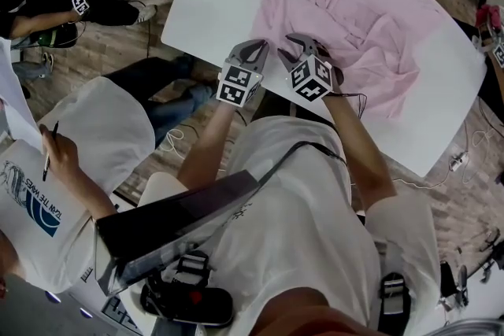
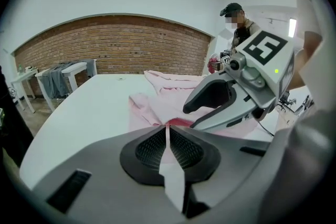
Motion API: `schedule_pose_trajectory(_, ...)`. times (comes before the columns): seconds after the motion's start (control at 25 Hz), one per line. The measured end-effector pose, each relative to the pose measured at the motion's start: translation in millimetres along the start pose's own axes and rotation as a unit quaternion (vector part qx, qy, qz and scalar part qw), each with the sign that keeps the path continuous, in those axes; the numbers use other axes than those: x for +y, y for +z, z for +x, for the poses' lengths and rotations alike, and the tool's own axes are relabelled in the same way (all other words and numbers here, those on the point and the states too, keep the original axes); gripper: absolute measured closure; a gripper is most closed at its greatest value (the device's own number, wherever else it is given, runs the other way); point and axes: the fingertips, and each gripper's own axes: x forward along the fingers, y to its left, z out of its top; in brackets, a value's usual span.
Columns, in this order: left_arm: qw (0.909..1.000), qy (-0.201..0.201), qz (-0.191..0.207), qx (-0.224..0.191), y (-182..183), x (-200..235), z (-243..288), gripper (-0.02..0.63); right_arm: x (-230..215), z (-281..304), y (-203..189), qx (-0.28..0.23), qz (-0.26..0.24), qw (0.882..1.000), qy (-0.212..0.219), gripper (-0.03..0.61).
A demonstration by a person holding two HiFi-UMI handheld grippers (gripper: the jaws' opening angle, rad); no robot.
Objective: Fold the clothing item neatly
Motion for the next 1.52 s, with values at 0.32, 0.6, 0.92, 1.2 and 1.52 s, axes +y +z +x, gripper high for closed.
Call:
schedule_pose_trajectory(0.32, 0.9999, 0.001, 0.017, 0.0, 11, 4, 10, 0.611, -39, -28, 15, -0.033, 0.019, 0.999, -0.039, 0.553)
schedule_pose_trajectory(0.6, 0.9995, 0.001, 0.032, 0.001, 26, 4, 20, 0.56, -104, -55, 15, -0.04, 0.022, 0.994, -0.095, 0.552)
schedule_pose_trajectory(0.92, 0.9987, 0.007, 0.051, -0.006, 48, 3, 37, 0.52, -177, -47, 3, -0.015, -0.034, 0.993, -0.116, 0.552)
schedule_pose_trajectory(1.2, 0.9989, 0.02, 0.04, -0.013, 60, 7, 42, 0.52, -226, -26, -30, 0.02, -0.039, 0.992, -0.115, 0.552)
schedule_pose_trajectory(1.52, 0.999, 0.031, 0.031, -0.005, 53, 10, 42, 0.522, -266, -13, -51, 0.04, -0.068, 0.988, -0.133, 0.552)
